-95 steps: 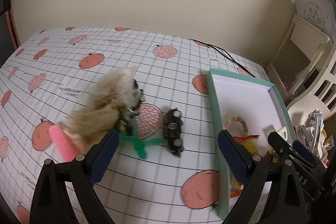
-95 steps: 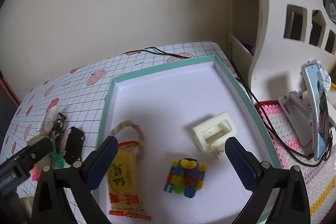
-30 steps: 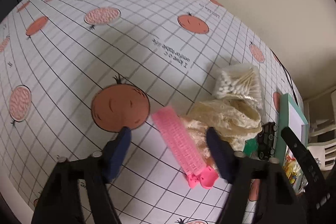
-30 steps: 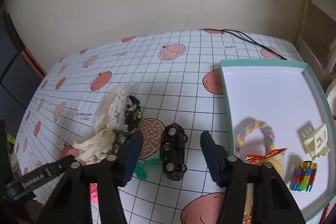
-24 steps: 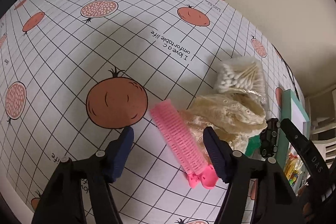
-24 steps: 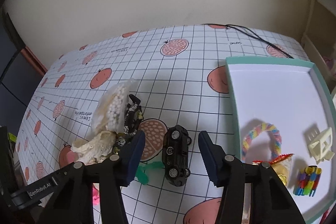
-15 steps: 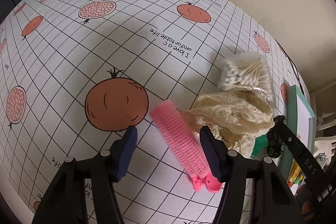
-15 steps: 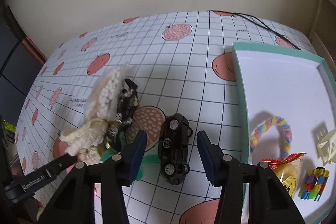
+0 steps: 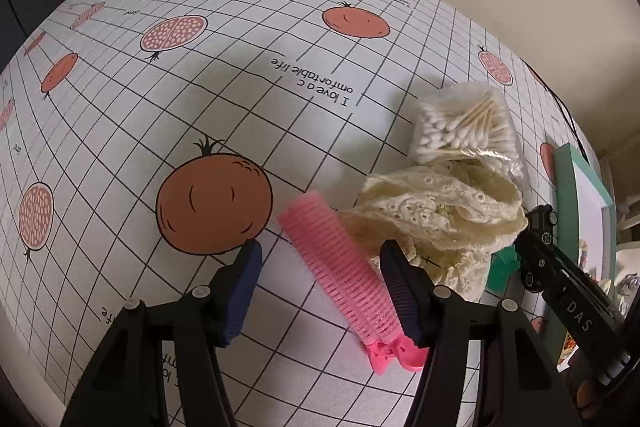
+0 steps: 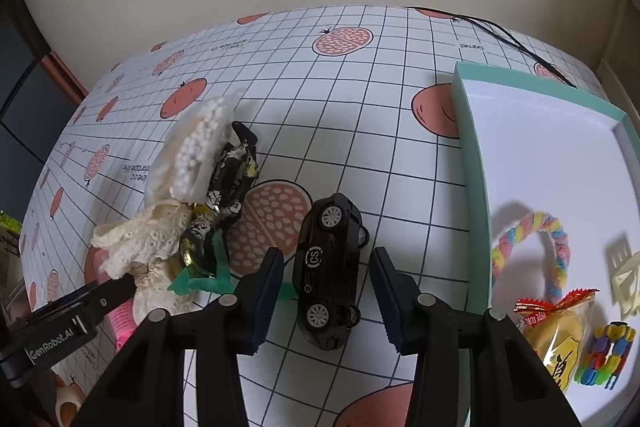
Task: Organize objects
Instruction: 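Grasp the pink hair roller with the left gripper while the right gripper grasps the black toy car, then lift and carry the pink roller and black car over the tray with both grippers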
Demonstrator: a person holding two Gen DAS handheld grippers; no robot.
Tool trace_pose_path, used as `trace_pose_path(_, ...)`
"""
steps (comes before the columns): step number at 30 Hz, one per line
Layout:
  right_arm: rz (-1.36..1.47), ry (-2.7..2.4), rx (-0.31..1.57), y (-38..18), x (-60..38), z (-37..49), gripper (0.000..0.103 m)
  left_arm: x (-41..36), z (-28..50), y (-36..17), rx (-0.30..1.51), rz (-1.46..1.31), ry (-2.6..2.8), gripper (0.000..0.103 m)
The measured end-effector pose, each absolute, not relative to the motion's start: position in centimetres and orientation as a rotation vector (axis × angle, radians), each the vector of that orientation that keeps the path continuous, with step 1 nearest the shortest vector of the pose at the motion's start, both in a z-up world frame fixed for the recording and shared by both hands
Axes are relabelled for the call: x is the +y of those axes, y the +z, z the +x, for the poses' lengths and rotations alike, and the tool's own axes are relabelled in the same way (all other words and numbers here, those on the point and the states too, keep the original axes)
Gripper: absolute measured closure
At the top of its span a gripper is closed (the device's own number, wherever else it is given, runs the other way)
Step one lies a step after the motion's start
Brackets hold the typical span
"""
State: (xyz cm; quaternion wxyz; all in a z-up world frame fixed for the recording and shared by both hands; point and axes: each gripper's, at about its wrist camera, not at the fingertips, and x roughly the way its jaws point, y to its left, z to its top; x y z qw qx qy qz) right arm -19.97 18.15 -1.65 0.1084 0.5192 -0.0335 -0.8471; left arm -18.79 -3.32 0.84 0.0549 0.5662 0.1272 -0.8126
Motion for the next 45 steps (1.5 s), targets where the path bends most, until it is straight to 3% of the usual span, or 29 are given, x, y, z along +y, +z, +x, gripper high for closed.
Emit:
trace_pose_path(5, 1.526, -2.483, -0.098, -1.6, 18.5, -20.0, 0.058, -3.1, -18.9, 0.9, 0.404, 1.734, -2.488, 0.056)
trace_pose_path(15, 1.527, -2.426, -0.23, -1.7, 20.1, -20.3, 0.071, -3.6, -18.6, 0.9, 0.495, 1.745, -2.473, 0.066)
trace_pose_path(33, 1.465, -2.325, -0.444, -0.2, 22.7, -19.6, 0.072, -4.0, -18.0, 3.0, 0.586, 1.705, -2.511, 0.072)
trace_pose_path(45, 1.385, -2.333, -0.482, 2.0, 23.9, -19.3, 0.072, -4.8, -17.6, 5.6, 0.656, 1.62, -2.569, 0.073)
